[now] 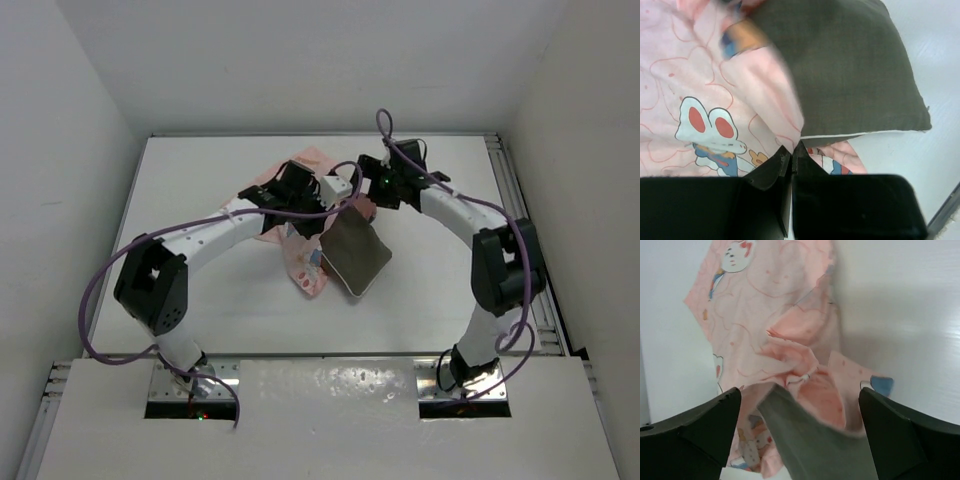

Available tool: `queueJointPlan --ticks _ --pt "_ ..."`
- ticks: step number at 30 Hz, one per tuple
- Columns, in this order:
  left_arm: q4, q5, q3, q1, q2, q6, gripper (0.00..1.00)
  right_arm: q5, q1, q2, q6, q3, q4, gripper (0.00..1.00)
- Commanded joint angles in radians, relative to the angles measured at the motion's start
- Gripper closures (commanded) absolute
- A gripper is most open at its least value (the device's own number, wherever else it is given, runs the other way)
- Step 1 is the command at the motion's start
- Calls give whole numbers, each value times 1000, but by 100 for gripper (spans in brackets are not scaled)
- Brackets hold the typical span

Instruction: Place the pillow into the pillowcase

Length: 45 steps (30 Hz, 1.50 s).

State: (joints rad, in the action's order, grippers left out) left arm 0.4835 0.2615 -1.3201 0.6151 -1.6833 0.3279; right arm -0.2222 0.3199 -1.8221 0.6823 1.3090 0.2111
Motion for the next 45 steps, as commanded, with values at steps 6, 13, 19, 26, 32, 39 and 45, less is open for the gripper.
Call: queueJointPlan --ticks 6,13,19,26,32,39,45 --pt "-8 99 -45 0 -33 -67 100 127 -94 447 -55 -422 -99 1" --pt "-2 122 -57 3 -41 -75 100 201 22 644 178 -862 -398 1" --pt "7 127 -71 14 -42 -72 100 213 145 463 241 -821 -521 1" --pt "41 151 -99 28 -35 -40 100 97 182 236 335 -763 -769 82" --pt "153 217 -207 28 -30 34 100 72 186 343 287 -697 -883 100" --pt "279 260 -359 28 -26 109 100 154 235 559 177 -627 -1018 100" --pt "388 449 -546 28 -24 123 100 219 254 572 115 -591 -1018 100"
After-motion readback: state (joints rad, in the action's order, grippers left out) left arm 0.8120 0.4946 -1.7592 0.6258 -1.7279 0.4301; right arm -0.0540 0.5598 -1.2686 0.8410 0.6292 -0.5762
